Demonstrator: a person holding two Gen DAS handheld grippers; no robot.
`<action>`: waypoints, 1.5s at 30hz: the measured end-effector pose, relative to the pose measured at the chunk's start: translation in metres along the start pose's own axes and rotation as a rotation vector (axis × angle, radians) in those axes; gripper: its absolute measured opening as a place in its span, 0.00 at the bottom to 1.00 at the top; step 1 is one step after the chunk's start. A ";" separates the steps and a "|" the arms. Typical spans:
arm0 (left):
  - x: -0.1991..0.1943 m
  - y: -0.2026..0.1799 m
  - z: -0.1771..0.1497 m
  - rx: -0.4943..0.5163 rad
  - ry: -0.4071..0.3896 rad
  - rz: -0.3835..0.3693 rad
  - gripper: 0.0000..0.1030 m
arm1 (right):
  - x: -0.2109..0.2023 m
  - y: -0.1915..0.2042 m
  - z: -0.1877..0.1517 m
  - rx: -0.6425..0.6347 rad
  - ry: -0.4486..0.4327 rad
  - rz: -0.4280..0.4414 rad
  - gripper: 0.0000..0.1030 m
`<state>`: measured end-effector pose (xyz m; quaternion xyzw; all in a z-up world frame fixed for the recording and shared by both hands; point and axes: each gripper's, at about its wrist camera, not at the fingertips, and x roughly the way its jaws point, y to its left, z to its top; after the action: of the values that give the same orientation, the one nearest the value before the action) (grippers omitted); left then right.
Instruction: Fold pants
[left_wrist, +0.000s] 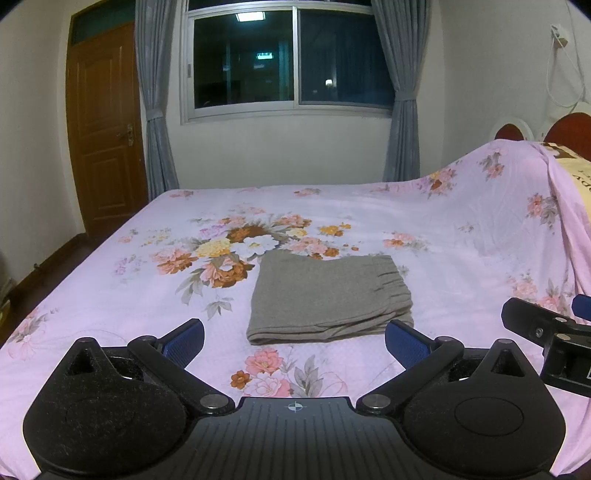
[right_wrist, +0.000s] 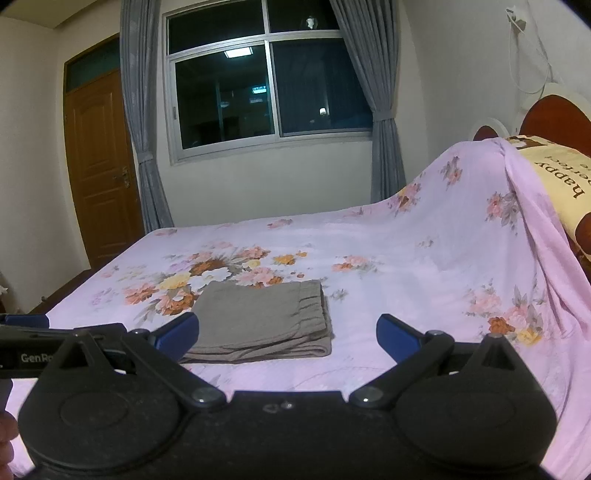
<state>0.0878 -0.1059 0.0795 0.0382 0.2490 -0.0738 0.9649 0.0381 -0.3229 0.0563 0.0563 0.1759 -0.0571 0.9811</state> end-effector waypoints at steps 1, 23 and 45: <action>0.000 0.000 0.000 0.000 0.001 0.000 1.00 | 0.000 0.000 0.000 0.001 0.000 0.000 1.00; 0.001 0.000 0.000 0.001 0.003 0.000 1.00 | 0.004 0.003 -0.002 0.001 0.008 0.006 1.00; 0.021 -0.004 -0.004 -0.012 0.042 -0.011 1.00 | 0.017 0.004 -0.007 0.003 0.039 0.009 1.00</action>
<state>0.1034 -0.1125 0.0653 0.0328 0.2697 -0.0768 0.9593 0.0520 -0.3193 0.0444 0.0597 0.1946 -0.0517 0.9777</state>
